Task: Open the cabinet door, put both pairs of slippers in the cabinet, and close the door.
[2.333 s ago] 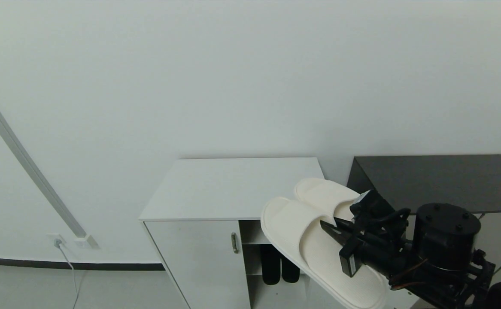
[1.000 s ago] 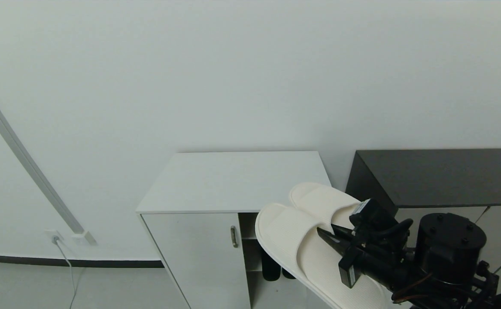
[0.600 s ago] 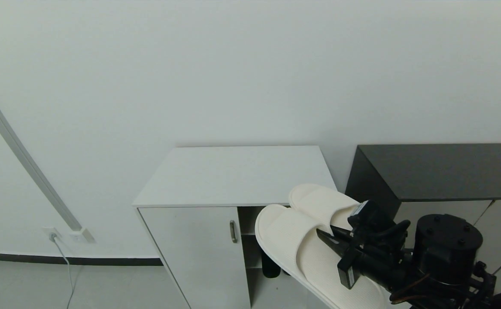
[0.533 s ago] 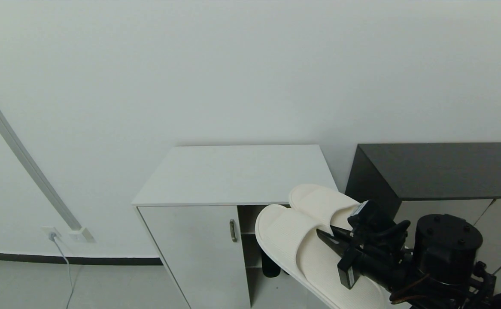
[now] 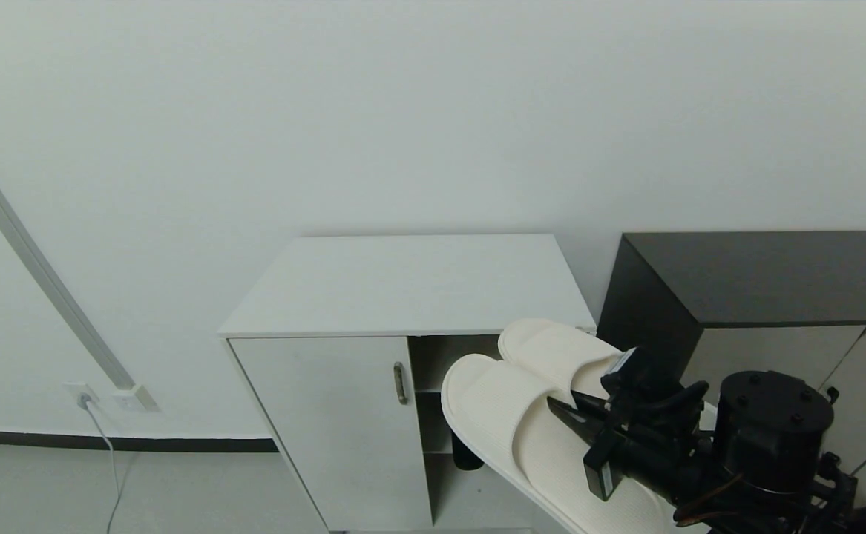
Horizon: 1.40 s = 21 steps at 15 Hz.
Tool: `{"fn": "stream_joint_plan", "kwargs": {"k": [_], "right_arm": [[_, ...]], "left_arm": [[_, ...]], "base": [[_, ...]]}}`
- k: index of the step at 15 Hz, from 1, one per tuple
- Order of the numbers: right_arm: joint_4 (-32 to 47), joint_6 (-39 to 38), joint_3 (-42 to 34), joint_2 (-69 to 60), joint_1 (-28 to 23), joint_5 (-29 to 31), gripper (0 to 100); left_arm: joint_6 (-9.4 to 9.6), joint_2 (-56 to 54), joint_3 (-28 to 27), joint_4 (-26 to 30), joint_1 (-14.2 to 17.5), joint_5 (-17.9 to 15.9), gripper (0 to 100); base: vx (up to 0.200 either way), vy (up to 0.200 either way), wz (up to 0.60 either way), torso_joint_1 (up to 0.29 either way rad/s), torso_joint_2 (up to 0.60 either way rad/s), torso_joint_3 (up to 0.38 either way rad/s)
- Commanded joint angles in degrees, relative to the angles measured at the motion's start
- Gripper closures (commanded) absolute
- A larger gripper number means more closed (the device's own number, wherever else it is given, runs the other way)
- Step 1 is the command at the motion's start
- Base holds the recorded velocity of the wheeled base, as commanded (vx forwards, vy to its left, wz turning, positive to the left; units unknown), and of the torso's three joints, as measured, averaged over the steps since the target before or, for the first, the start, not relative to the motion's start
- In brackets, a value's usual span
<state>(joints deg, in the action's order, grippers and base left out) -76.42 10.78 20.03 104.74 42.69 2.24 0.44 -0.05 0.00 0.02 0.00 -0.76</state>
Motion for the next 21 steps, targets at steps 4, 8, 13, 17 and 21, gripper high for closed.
{"fn": "stream_joint_plan", "kwargs": {"k": [4,8,13,17,21], "right_arm": [[0.0,0.0,0.0,0.1,0.0,0.0,100],[0.0,0.0,0.0,0.0,0.1,0.0,100],[0.0,0.0,-0.3,0.1,0.3,0.0,100],[0.0,0.0,-0.3,0.1,0.3,0.0,100],[0.0,0.1,-0.3,0.1,0.3,0.0,100]], "left_arm": [[0.0,0.0,0.0,0.0,0.0,0.0,100],[0.0,0.0,0.0,0.0,0.0,0.1,100],[0.0,0.0,0.0,0.0,0.0,0.0,100],[0.0,0.0,0.0,0.0,0.0,0.1,100],[0.0,0.0,0.0,0.0,0.0,0.1,100]], "base": [[0.0,0.0,0.0,-0.169,0.4,0.226],[0.0,0.0,0.0,-0.216,0.54,0.308],[0.0,0.0,0.0,-0.216,0.54,0.323],[0.0,0.0,0.0,-0.183,0.51,0.321],[0.0,0.0,0.0,-0.159,0.49,0.322]]}}
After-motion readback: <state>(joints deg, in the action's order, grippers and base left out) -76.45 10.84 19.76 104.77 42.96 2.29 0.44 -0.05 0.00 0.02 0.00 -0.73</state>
